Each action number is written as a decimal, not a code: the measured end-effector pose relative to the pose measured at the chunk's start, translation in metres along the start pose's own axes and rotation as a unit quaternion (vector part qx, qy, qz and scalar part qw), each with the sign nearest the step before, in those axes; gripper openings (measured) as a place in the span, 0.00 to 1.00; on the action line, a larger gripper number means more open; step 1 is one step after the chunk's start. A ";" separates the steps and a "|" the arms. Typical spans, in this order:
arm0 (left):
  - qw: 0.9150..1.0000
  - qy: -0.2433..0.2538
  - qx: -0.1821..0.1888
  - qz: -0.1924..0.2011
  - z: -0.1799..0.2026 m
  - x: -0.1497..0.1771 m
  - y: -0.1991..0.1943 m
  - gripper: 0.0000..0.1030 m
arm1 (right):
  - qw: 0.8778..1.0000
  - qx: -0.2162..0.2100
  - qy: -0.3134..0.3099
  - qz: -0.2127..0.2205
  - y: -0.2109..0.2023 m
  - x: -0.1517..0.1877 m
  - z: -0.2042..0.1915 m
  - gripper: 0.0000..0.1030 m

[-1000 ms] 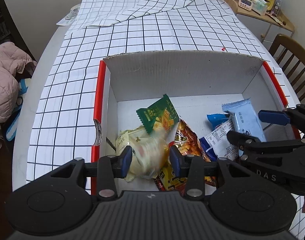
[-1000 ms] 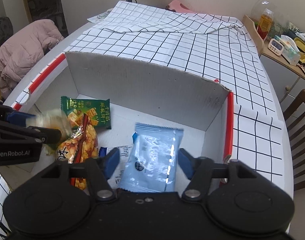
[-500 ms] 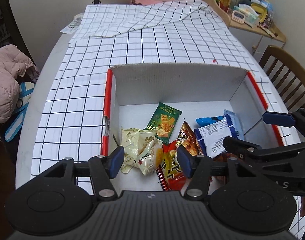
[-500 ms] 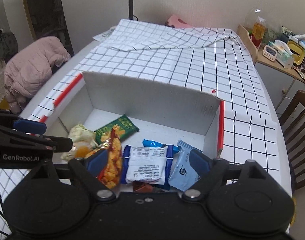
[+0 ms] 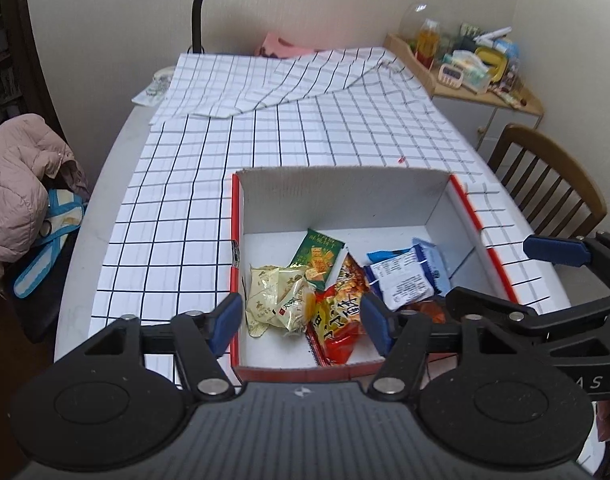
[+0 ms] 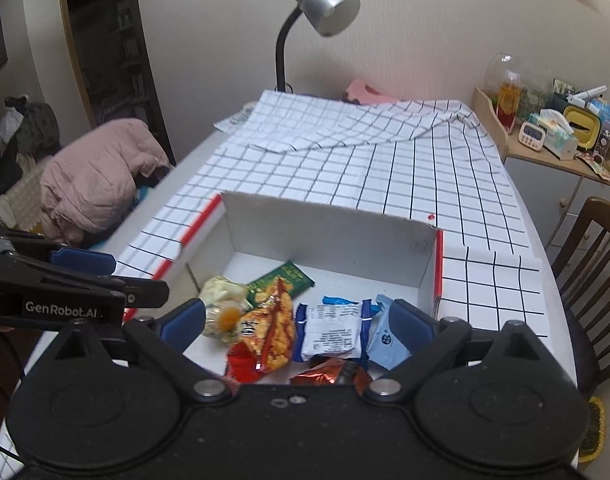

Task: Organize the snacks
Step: 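Withdraw both tools from the red box toward the remaining snacks, then grasp the brown chocolate cake with left tool while right tool grasps purple candy, then lift the held cake and candy and carry them over the red box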

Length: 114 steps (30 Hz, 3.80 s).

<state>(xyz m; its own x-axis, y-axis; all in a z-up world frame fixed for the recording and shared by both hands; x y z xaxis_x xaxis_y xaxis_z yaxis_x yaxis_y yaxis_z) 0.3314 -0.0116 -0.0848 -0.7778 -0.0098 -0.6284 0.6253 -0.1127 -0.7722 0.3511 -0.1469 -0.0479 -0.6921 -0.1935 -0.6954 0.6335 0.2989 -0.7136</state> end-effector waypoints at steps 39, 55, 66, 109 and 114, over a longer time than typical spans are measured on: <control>0.998 -0.028 -0.006 -0.058 -0.030 0.148 0.005 0.90 | 0.997 -0.007 -0.035 -0.071 -0.011 0.168 -0.076 0.93; 0.992 -0.041 -0.020 -0.119 -0.034 0.179 0.053 0.89 | 0.990 -0.026 -0.041 -0.133 0.036 0.192 -0.079 0.69; 0.990 -0.045 -0.029 -0.133 -0.036 0.185 0.062 0.65 | 0.988 -0.011 -0.070 -0.139 0.041 0.196 -0.079 0.51; 0.998 -0.046 0.028 -0.026 -0.029 0.130 -0.053 0.29 | 1.000 -0.018 0.018 0.000 -0.063 0.113 -0.070 0.23; 0.998 -0.034 0.043 -0.010 -0.018 0.110 -0.064 0.29 | 1.000 -0.008 0.014 0.027 -0.077 0.087 -0.063 0.23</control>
<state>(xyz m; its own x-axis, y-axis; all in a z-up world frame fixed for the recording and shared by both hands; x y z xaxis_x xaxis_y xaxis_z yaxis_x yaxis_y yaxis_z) 0.2069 0.0124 -0.1067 -0.7944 -0.0730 -0.6030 0.6042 -0.1979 -0.7719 0.2201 -0.1274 -0.0487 -0.6669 -0.1516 -0.7296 0.6642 0.3230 -0.6742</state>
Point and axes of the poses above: each gripper's, at about its wrist camera, not at the fingertips, and y roughly the way its jaws point, z to its right, x to its underside, the point moved 9 cm from there along y, roughly the way its jaws point, and after that the axes turned 1 degree about x, right-handed, at the moved point
